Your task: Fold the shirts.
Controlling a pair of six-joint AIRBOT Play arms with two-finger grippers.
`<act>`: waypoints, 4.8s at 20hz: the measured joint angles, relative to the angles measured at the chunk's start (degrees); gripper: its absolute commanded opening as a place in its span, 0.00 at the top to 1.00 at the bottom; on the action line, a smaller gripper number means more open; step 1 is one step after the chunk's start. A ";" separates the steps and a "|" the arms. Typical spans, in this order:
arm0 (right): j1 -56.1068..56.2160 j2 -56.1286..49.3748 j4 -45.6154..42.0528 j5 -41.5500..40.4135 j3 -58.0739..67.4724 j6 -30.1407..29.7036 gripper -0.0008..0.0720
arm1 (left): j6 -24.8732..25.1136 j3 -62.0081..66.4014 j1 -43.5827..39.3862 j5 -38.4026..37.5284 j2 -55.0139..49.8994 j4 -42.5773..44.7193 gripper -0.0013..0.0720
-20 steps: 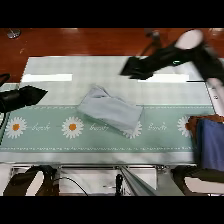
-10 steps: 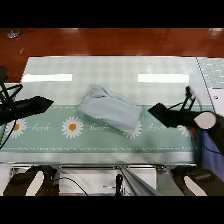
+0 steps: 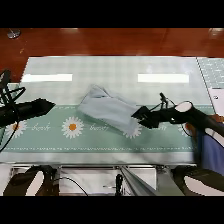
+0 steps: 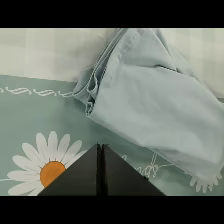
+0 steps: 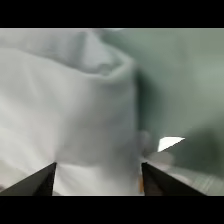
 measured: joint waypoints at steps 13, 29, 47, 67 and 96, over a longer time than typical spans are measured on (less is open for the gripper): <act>6.12 -8.70 -12.61 18.69 50.45 1.14 0.96 | 0.00 -0.02 0.00 -0.02 0.00 -0.79 0.95; -32.81 6.67 -41.05 55.04 69.37 17.05 0.95 | 0.00 -0.02 0.00 -0.09 0.00 -1.77 0.95; -63.34 41.07 -68.96 50.75 22.12 15.28 0.89 | 0.00 1.81 -2.69 3.10 -1.27 -2.62 0.95; 6.60 2.75 -58.34 17.05 31.08 21.97 0.95 | -6.95 26.97 -22.34 -2.36 -30.12 21.22 0.95; 8.15 0.94 -59.95 16.83 31.10 25.27 0.95 | -7.56 25.81 -21.59 -2.01 -31.06 22.95 0.95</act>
